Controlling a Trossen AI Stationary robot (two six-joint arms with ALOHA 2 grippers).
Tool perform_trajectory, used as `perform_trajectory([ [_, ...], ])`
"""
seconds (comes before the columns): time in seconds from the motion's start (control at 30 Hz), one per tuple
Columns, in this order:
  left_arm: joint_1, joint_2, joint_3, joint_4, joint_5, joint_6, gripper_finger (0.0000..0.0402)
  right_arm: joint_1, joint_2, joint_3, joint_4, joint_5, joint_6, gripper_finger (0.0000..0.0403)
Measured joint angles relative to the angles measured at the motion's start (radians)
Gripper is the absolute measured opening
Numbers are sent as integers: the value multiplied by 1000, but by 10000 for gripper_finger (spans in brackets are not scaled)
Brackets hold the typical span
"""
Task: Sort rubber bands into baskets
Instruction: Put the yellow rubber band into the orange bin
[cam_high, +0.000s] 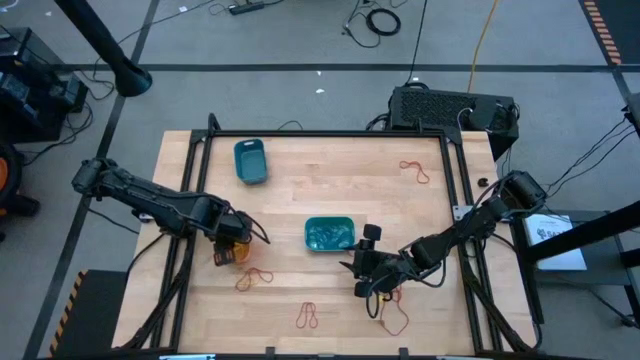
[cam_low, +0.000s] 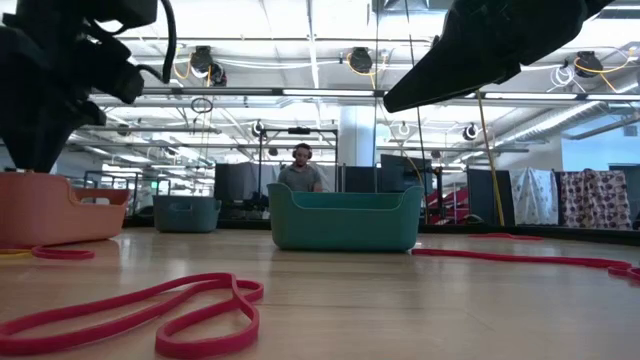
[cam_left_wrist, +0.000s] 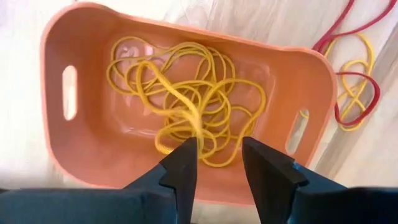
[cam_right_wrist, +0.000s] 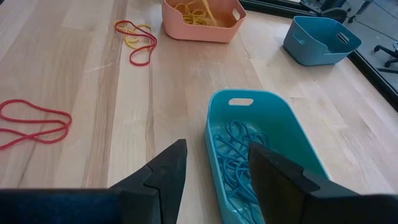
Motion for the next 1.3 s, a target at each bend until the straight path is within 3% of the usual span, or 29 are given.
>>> perform_trajectory([
  [0.47,-6,0,51,-6,-54,-6,135,1,0,0,1,-22,1,165],
  [0.7,-52,0,22,263,-92,50,135,1,0,0,1,-53,1,165],
  [0.9,-127,5,5,611,85,131,135,1,0,0,1,-53,1,165],
  [1.0,-193,7,5,753,97,160,135,1,0,0,0,-53,0,165],
  [1.3,-351,192,4,776,-10,94,135,1,0,0,0,-53,-3,165],
])
